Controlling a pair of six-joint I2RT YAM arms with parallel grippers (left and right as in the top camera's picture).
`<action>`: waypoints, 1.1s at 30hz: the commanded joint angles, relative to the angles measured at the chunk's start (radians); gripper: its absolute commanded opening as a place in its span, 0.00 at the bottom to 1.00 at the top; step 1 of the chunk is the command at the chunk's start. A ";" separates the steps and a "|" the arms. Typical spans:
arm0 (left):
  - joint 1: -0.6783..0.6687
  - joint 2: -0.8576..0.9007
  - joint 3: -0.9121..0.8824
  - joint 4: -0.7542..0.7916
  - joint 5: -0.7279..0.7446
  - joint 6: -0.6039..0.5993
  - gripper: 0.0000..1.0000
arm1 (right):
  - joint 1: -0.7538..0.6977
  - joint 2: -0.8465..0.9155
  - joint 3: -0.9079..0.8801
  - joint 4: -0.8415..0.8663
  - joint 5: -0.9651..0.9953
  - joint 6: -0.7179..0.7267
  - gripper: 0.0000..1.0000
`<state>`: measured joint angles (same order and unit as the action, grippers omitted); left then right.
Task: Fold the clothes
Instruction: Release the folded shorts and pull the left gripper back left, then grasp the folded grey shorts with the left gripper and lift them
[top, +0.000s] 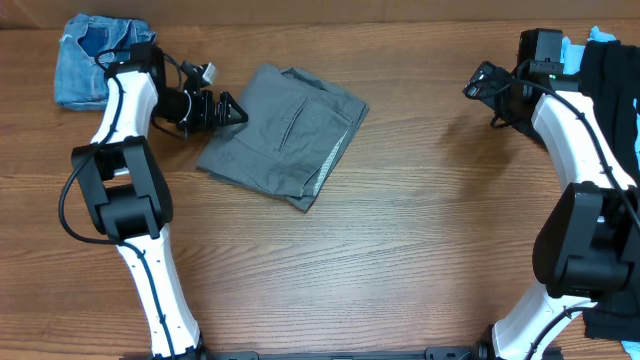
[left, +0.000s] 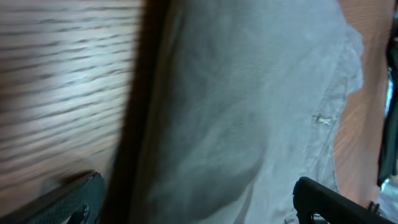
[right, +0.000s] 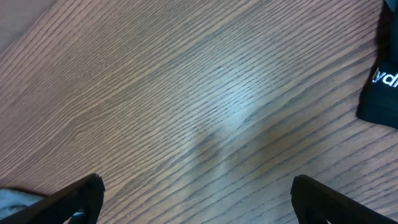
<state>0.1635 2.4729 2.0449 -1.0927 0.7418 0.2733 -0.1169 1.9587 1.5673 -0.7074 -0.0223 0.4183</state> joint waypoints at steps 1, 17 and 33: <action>-0.032 0.090 -0.007 -0.010 -0.016 0.034 0.98 | 0.004 -0.027 0.021 0.003 -0.002 0.002 1.00; -0.043 0.103 0.058 -0.048 -0.190 -0.020 0.12 | 0.004 -0.027 0.021 0.003 -0.002 0.002 1.00; 0.004 0.103 0.532 -0.117 -0.597 -0.254 0.04 | 0.004 -0.027 0.021 0.003 -0.002 0.002 1.00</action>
<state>0.1471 2.5717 2.5103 -1.2156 0.2092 0.0761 -0.1169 1.9587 1.5673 -0.7074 -0.0223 0.4183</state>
